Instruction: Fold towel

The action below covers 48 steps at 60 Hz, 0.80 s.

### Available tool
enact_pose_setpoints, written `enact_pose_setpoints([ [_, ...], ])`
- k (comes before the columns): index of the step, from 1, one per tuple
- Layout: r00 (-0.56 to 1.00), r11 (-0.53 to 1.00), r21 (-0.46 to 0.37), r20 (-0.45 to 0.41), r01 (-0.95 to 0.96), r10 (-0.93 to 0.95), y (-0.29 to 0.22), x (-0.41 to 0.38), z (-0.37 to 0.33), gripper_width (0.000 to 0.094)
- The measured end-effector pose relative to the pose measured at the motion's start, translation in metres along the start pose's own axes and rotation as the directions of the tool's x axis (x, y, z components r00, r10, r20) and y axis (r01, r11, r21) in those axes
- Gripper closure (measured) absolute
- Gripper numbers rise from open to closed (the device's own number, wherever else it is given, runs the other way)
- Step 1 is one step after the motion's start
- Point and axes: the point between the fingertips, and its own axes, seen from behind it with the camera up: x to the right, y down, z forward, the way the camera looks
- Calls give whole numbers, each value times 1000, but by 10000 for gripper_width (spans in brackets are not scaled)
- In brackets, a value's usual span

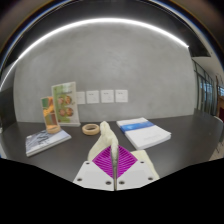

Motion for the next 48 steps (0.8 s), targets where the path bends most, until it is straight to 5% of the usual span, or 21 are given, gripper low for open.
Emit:
enact_pose_setpoints([
  [13, 995, 985, -172, -104, -12, -6, 74, 84, 30, 914],
  [20, 991, 986, -166, -133, -16, -6, 75, 87, 29, 890],
  [31, 978, 991, -134, -208, -9, -20, 57, 88, 0, 128],
  [48, 974, 995, -67, -207, 77, -89, 34, 8, -120, 104],
])
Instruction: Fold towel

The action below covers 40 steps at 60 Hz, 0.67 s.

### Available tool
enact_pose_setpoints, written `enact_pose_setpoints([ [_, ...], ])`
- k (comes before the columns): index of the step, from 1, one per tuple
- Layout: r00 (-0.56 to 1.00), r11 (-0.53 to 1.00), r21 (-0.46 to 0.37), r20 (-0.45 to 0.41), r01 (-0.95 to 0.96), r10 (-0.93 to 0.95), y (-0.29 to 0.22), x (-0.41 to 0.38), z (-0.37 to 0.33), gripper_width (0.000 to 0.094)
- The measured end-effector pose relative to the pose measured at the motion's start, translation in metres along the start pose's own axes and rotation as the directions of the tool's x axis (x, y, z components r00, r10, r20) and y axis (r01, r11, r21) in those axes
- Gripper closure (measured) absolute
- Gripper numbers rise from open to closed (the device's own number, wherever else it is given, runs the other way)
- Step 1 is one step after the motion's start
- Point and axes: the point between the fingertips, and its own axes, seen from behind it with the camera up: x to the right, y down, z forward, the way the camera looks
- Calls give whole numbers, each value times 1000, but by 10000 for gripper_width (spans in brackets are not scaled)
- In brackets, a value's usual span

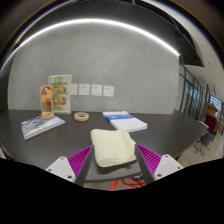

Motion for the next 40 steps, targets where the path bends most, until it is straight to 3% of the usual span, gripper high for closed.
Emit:
enact_pose_setpoints([
  [6, 996, 1000, 23, 92, -7, 5, 9, -59, -66, 111],
  [18, 954, 1000, -31, 298, 1, 9, 36, -170, -177, 113],
  [31, 932, 992, 44, 339, 119, -127, 31, -214, -235, 113],
  [40, 917, 997, 8, 391, 77, -74, 38, -224, -239, 114],
])
